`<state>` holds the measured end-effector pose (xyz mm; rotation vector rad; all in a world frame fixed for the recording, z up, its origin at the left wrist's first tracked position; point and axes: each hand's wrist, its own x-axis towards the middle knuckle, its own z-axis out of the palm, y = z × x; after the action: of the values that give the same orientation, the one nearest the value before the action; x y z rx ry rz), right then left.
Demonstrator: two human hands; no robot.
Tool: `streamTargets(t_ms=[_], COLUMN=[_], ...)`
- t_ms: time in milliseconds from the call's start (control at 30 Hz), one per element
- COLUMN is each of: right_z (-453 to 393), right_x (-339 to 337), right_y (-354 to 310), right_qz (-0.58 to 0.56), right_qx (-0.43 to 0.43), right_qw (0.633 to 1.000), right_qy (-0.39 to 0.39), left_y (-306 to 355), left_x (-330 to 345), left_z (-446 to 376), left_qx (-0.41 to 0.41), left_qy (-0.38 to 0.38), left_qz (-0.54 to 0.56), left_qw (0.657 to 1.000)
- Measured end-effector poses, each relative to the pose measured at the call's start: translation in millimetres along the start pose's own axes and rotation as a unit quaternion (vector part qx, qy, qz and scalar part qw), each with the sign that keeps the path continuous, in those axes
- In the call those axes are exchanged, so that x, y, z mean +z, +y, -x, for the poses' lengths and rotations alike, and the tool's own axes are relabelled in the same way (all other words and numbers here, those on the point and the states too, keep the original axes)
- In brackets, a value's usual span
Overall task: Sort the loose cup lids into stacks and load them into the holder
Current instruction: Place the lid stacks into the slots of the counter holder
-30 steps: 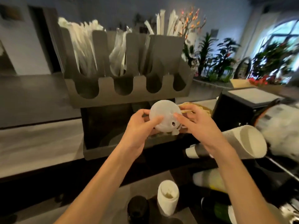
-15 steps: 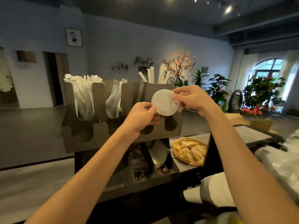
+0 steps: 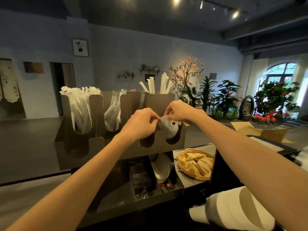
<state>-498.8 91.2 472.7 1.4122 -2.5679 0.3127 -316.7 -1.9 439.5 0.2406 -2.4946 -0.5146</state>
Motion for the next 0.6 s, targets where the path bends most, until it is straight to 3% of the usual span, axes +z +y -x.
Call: streamTargets(t_ms=[200,467,600], right_z=[-6.2,-1.1,-2.4], right_x=[11.2,19.8,25.8], right_y=[-3.9,-8.9,-6.4], right_qz=[0.075,0.251,0.24], right_qx=[0.008,-0.008,-0.021], right_qw=[0.995,0.956,0.954], right_qy=[-0.071,-0.148,-0.179], left_y=[6.4,8.2,7.1], left_x=[2.4,8.5,9.7], left_z=[-0.9,-5.5,-6.6], left_qx=[0.009,0.006,0.002], left_qy=[-0.064,-0.097,-0.092], left_qz=[-0.072,-0.09,-0.094], left_qw=[0.995,0.991,0.991])
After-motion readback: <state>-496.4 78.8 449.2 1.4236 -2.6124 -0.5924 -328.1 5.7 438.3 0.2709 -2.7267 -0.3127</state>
